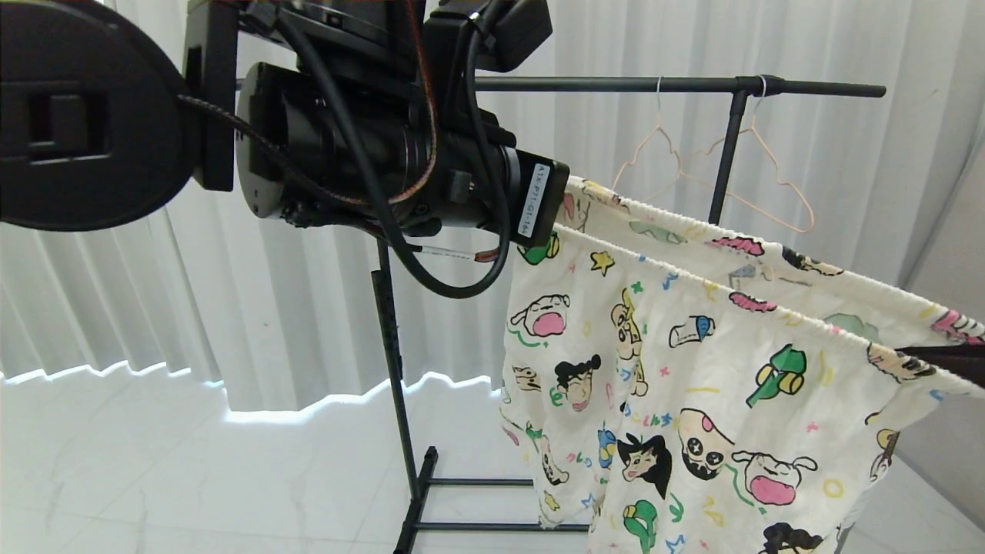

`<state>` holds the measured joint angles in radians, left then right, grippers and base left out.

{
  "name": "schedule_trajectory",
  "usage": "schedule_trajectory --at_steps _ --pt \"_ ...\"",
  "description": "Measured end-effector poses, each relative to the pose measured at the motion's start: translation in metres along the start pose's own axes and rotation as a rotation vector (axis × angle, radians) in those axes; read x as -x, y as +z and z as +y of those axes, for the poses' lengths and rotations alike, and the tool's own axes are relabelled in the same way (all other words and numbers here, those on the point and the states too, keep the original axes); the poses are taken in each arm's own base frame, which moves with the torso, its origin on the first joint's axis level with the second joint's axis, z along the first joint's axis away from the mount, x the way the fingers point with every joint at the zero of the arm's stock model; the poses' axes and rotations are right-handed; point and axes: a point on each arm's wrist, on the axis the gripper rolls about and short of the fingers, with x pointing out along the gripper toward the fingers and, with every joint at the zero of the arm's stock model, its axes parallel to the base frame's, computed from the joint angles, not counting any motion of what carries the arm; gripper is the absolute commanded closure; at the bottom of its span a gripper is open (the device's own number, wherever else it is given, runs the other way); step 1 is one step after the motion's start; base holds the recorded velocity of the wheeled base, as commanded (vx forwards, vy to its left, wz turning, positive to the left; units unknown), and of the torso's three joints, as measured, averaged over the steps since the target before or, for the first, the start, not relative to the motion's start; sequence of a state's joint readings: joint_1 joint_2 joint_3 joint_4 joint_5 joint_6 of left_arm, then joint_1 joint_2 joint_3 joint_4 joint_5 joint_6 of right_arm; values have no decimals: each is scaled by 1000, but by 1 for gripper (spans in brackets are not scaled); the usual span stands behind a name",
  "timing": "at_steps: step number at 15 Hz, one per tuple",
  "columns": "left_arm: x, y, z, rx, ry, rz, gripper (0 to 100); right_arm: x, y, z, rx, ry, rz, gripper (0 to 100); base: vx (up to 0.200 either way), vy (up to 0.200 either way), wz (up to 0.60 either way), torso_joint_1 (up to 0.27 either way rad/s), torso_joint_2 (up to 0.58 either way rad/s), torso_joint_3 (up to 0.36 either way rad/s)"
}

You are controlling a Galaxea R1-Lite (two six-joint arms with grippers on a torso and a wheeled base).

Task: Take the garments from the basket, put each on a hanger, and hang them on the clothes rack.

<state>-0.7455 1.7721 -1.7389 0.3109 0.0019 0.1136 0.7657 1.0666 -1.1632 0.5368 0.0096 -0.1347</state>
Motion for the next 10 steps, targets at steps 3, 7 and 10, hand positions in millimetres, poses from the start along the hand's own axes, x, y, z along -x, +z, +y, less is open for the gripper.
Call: schedule_trajectory --at_steps 3,7,10 --pt "4 -8 -1 -1 1 29 100 -4 10 -5 -11 -35 -65 100 0 0 0 0 0 0" --pt "34 -33 -6 -4 -17 93 100 -25 38 -19 -27 -65 -165 100 0 0 0 0 0 0" --pt "71 -60 -16 -8 -68 132 100 -51 68 -32 -30 -81 -254 100 0 0 0 0 0 0"
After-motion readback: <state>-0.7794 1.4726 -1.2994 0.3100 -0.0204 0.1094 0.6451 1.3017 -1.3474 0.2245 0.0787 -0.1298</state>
